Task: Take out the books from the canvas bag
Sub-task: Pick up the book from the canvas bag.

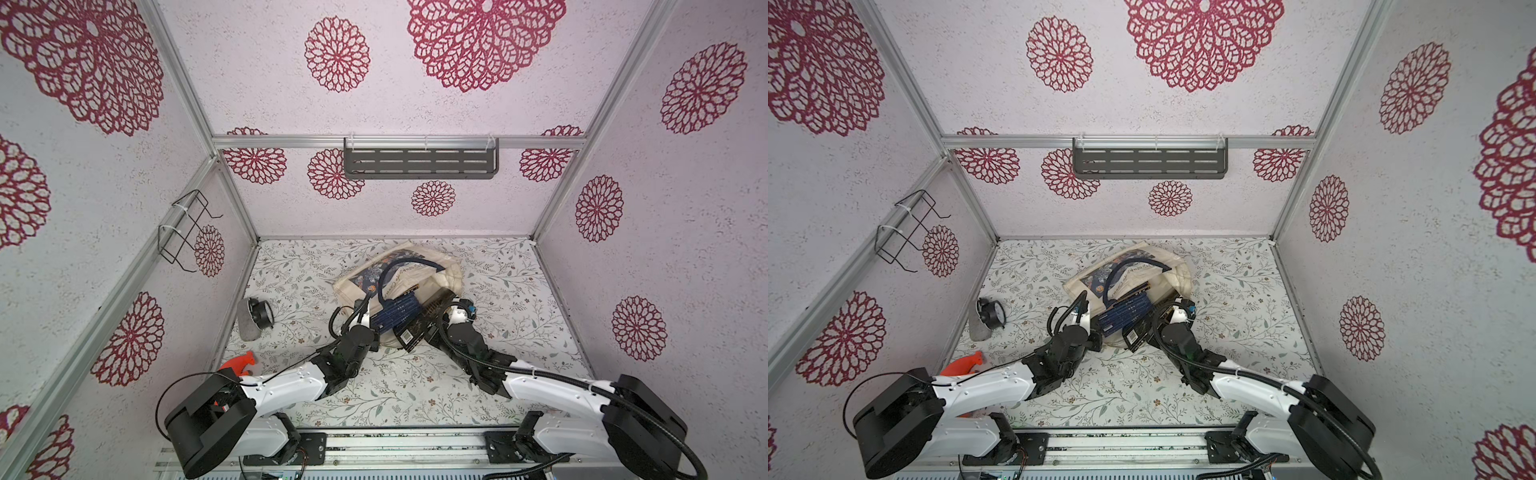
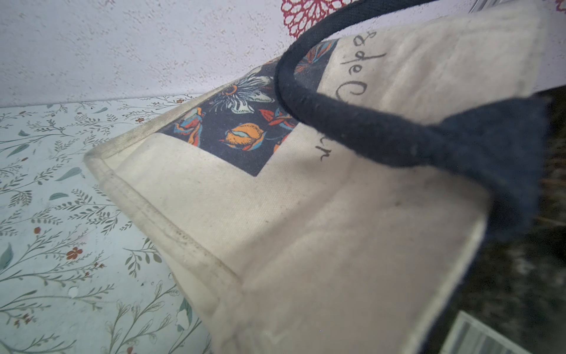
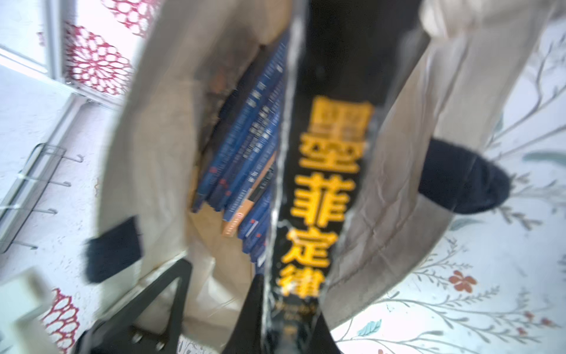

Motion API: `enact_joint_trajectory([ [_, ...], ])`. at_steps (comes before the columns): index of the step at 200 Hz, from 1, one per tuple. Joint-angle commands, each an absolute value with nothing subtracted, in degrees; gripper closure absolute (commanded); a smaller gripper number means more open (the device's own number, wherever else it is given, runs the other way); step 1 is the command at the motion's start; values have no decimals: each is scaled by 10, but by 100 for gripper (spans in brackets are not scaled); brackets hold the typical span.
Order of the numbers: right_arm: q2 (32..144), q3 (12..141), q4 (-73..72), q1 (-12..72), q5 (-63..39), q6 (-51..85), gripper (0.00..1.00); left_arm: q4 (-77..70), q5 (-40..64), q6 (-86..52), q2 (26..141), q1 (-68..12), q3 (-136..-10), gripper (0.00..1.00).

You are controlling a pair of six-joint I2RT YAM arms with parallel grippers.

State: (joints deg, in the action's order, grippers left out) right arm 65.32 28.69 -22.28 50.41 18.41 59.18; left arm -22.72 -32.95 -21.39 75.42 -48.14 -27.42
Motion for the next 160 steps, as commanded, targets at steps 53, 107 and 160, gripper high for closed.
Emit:
enact_joint_trajectory([
  [53,414,297,-150,485,312,414,100,-206,-364,-195,740,-480,-290,100],
  [107,283,279,-81,417,395,410,100,-195,-415,-185,728,-480,-287,100],
  [160,283,236,-93,294,335,475,100,-188,-445,-182,735,-480,-291,100],
])
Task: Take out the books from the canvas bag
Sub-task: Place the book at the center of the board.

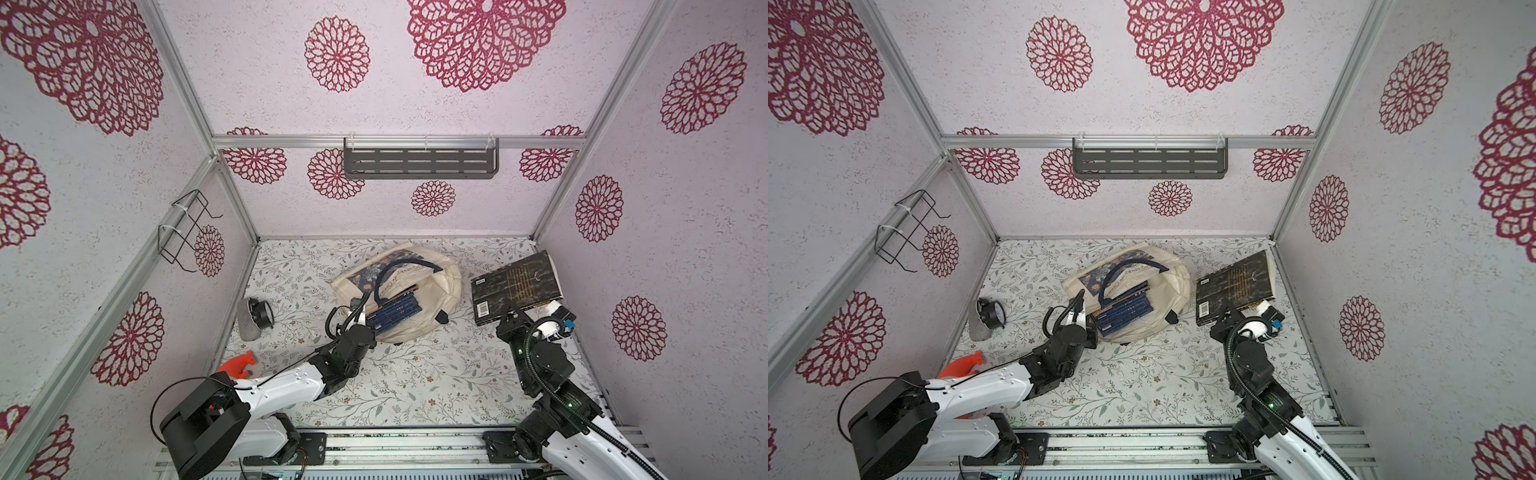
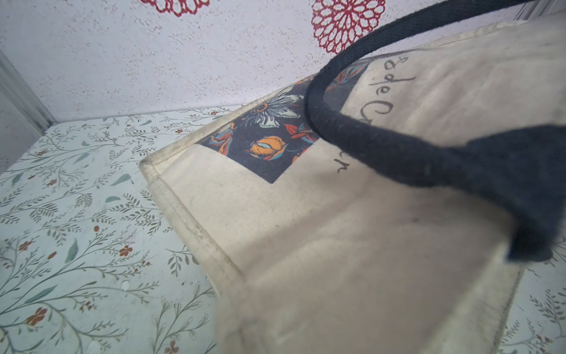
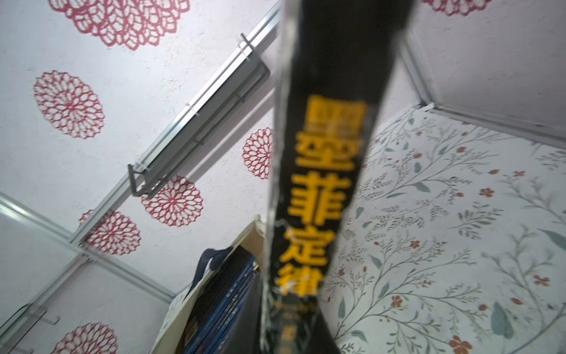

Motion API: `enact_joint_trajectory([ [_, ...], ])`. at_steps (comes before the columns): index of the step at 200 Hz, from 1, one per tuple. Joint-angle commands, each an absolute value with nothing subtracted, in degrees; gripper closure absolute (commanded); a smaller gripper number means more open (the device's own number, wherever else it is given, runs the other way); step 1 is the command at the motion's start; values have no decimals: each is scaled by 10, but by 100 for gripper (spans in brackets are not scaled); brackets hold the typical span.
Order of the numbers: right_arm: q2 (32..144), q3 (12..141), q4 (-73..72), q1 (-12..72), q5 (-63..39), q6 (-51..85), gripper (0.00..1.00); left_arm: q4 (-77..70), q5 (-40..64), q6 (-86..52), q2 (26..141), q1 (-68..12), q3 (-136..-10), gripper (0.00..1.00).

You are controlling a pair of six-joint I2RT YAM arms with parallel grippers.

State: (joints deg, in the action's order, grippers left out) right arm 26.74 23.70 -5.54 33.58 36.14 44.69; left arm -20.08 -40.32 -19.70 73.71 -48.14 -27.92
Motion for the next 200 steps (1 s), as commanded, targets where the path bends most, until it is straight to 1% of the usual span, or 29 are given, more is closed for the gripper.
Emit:
enact_joint_trajectory([
  [1,285,236,-94,293,333,476,100,-188,-445,-182,735,-479,-291,100],
  [19,310,232,-108,252,289,505,100,-188,-449,-182,733,-479,-290,100],
  [62,406,194,-219,158,156,571,100,-191,-443,-182,727,-480,-287,100],
  [79,437,176,-269,126,119,593,100,-191,-441,-182,726,-480,-287,100],
  [153,535,132,-339,55,69,641,100,-191,-428,-187,719,-480,-284,100],
  [176,566,128,-353,43,51,647,100,-193,-425,-186,721,-480,-285,100],
  [200,587,125,-359,38,53,647,100,-191,-424,-186,718,-480,-284,100],
])
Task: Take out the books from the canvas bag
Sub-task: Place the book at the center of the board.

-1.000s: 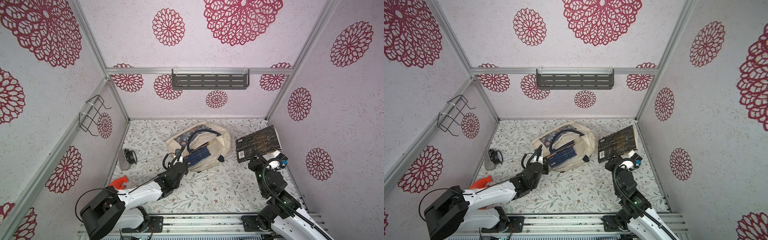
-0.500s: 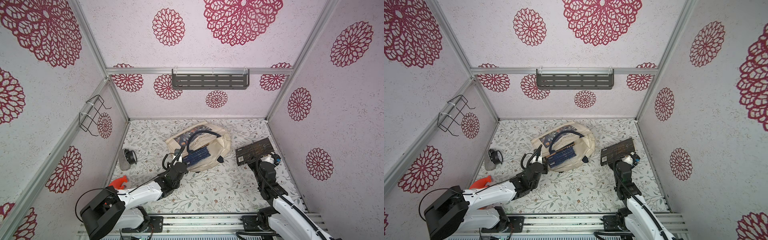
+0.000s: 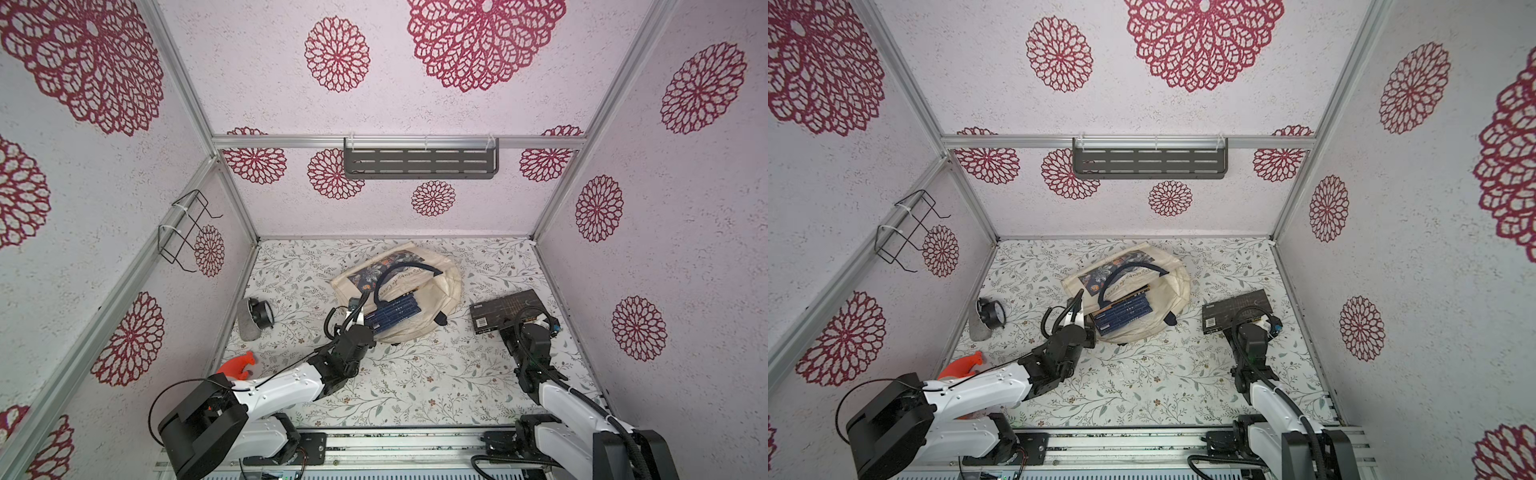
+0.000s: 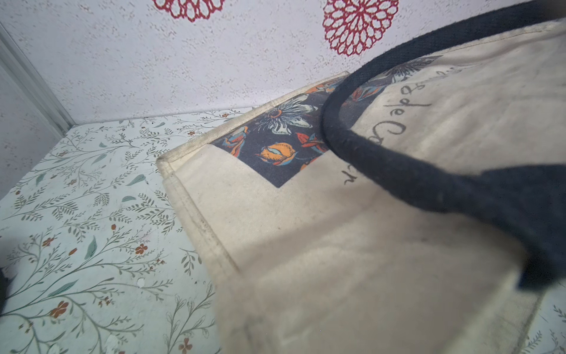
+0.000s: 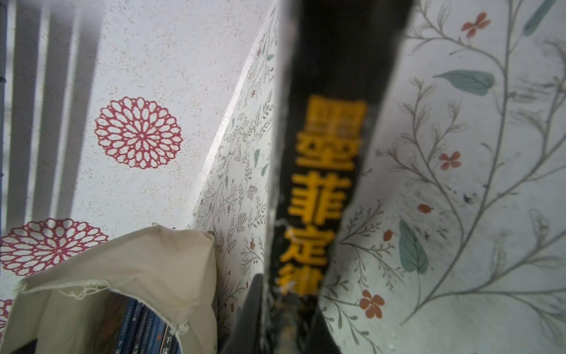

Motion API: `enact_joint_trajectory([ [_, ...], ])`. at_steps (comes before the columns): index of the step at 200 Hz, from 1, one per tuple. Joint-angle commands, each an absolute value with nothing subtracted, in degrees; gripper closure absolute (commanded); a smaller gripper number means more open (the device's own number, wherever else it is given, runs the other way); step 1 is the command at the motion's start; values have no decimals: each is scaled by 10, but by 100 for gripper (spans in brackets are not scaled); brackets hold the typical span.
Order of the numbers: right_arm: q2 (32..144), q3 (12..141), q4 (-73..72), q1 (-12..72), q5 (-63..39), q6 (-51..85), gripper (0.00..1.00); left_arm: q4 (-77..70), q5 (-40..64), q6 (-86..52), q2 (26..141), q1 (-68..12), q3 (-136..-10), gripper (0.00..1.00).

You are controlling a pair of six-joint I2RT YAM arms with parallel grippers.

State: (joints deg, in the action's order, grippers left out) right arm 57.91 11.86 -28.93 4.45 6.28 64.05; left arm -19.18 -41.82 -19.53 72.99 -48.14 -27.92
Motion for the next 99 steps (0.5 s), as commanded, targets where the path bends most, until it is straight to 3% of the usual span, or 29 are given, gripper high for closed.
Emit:
enact_joint_trajectory([
  [1,588,126,-359,37,53,647,100,-191,-424,-186,717,-480,-284,100],
  [99,670,139,-376,26,28,651,100,-187,-421,-189,712,-482,-283,100],
])
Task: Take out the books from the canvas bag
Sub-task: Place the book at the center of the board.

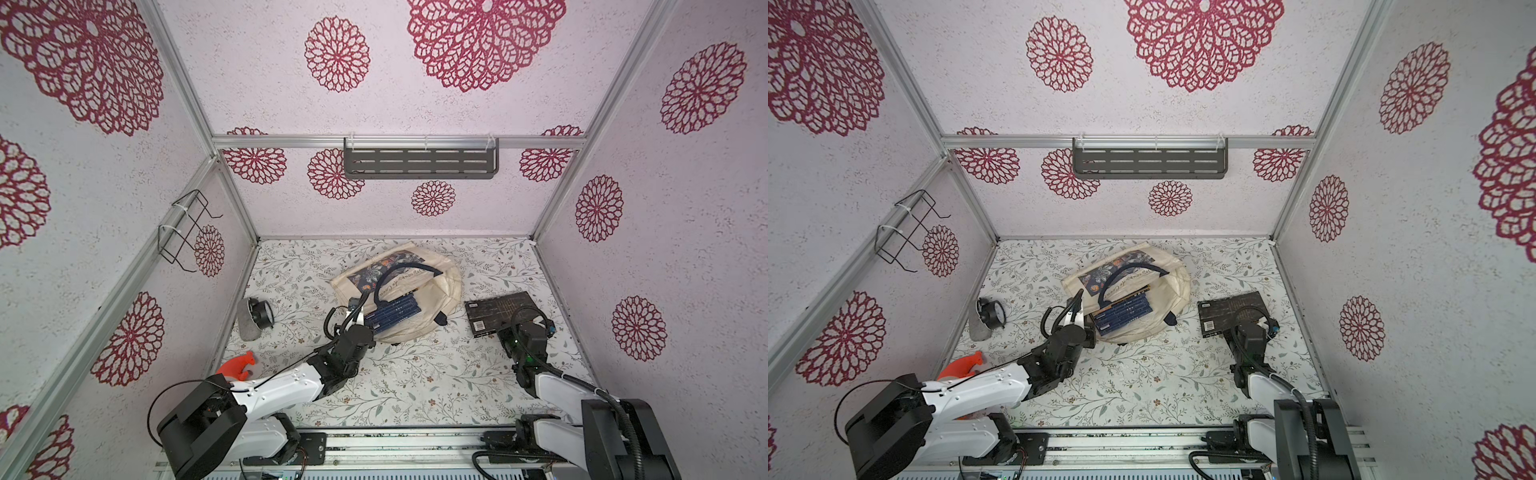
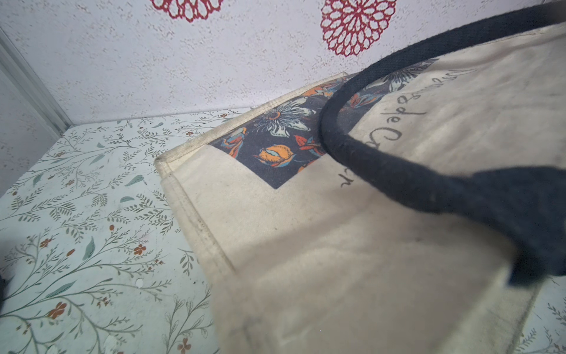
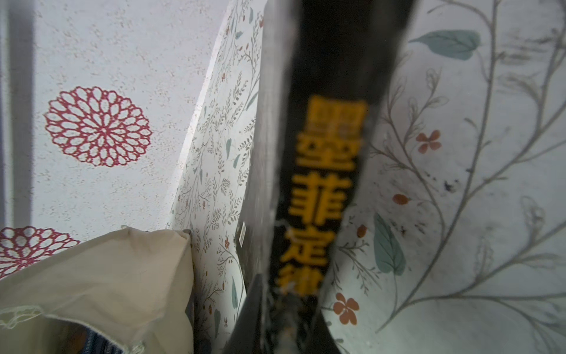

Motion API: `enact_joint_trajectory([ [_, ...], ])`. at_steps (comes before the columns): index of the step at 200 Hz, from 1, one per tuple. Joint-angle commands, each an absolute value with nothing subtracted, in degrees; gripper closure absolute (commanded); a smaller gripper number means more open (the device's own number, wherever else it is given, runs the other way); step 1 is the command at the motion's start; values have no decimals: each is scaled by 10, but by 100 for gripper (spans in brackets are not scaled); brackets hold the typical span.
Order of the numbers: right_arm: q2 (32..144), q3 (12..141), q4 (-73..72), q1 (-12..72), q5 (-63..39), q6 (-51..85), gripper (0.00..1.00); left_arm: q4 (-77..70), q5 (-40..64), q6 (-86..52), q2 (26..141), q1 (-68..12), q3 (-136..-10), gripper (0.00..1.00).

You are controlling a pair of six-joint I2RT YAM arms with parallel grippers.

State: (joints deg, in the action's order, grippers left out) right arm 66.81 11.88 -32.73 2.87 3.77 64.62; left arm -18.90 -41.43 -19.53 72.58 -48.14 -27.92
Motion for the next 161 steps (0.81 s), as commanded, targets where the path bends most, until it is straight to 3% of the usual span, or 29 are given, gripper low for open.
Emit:
enact_joint_trajectory([
  [1,670,140,-376,26,28,651,100,-187,-421,-189,711,-482,-283,100],
  [161,816,215,-438,11,35,663,100,-186,-426,-186,712,-482,-283,100],
])
